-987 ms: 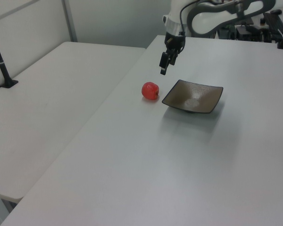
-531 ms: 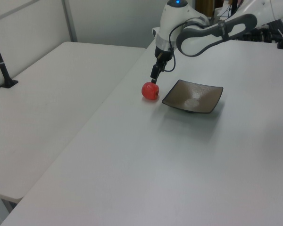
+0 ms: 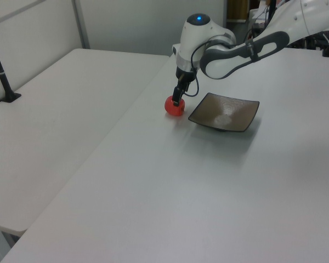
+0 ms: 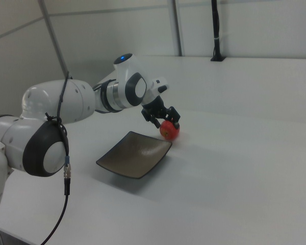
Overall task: Apples placed on a ceramic plate
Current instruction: 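Close the gripper around the red apple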
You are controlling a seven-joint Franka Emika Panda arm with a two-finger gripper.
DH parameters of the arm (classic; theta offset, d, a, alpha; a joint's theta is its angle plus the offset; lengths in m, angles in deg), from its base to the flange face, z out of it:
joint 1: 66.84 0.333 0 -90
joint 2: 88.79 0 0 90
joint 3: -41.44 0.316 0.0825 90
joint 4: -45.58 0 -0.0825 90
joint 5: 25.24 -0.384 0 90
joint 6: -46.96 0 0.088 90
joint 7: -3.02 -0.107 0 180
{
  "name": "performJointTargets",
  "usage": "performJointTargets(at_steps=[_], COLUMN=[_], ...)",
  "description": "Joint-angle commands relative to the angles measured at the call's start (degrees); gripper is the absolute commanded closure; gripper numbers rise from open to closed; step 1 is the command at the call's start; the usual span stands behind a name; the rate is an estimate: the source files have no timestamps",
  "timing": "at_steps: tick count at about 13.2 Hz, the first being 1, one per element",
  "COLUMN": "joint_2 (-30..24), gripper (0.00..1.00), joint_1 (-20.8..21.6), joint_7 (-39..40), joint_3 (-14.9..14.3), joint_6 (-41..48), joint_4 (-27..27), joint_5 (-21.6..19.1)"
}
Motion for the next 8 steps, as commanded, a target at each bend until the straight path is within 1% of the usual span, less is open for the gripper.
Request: performJointTargets(at_steps=[1, 5, 6, 7, 8], joint_2=[3.0, 3.3, 3.4, 3.5, 3.5], gripper=[0.00, 0.00, 0.02, 0.12, 0.34], joint_1=[0.5, 0.5, 0.5, 0.5, 0.5], joint_7=[-3.8, -3.9, -3.9, -3.9, -4.0], joint_3=[0.0, 0.0, 0.0, 0.0, 0.1], joint_6=[-1.1, -1.3, -1.4, -1.5, -2.5], joint_4=[3.2, 3.2, 3.2, 3.2, 3.1], joint_5=[2.7, 3.6, 4.4, 5.7, 6.5])
